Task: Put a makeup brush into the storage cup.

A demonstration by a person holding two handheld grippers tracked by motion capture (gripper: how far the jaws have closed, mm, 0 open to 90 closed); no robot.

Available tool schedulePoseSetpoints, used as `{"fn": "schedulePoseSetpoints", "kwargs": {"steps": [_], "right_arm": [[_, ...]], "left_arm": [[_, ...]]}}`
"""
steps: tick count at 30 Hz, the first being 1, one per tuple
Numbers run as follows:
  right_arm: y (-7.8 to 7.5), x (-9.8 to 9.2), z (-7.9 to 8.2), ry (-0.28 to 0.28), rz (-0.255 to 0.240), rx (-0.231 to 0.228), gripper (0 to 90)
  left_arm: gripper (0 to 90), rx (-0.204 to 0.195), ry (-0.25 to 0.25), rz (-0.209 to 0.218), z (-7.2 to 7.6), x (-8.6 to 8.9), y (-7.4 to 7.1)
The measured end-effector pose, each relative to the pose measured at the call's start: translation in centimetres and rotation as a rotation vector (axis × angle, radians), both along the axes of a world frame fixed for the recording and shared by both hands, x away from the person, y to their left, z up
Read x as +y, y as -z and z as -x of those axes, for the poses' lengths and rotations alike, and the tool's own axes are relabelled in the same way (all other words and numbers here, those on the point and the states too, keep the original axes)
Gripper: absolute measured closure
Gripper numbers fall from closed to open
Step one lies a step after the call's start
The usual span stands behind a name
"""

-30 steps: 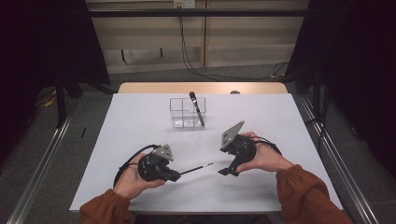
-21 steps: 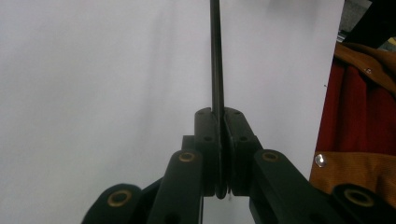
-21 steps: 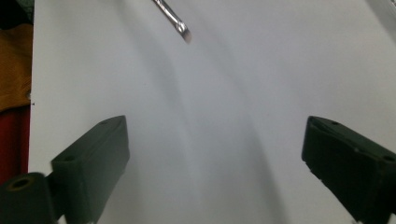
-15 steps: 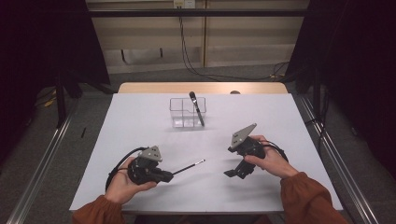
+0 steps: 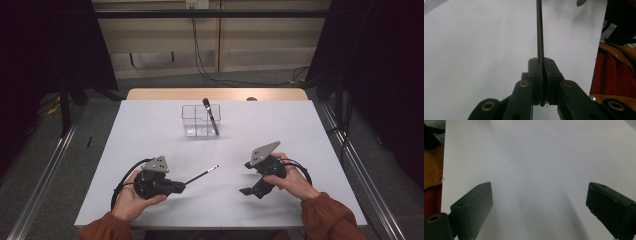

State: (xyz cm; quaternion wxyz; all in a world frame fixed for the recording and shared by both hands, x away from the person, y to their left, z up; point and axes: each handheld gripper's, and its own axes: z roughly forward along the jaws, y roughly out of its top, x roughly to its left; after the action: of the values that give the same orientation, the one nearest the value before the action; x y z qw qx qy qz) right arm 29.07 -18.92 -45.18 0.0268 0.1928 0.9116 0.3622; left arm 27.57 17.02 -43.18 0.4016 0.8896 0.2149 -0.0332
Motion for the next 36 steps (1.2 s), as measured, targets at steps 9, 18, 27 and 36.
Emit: {"fn": "schedulePoseSetpoints", "kwargs": {"steps": [9,18,27,36], "right_arm": [[0.2,0.1,0.7,0.028,-0.061,-0.026,6.7],[0.0,0.2,1.3,0.038,-0.208,-0.055,6.7],[0.5,0.7,1.7,0.085,-0.327,-0.11,3.4],[0.0,1.0,1.9,0.096,-0.42,-0.151,8.8]], "left_arm": [[85.5,0.001,-0.037,0.085,0.0,0.2,-0.1],[85.5,-0.027,-0.062,0.158,0.3,0.1,-0.2],[85.5,-0.062,-0.043,0.213,0.4,-0.4,-0.3],[85.6,-0.081,-0.049,0.277,0.6,-0.8,-0.5]]}}
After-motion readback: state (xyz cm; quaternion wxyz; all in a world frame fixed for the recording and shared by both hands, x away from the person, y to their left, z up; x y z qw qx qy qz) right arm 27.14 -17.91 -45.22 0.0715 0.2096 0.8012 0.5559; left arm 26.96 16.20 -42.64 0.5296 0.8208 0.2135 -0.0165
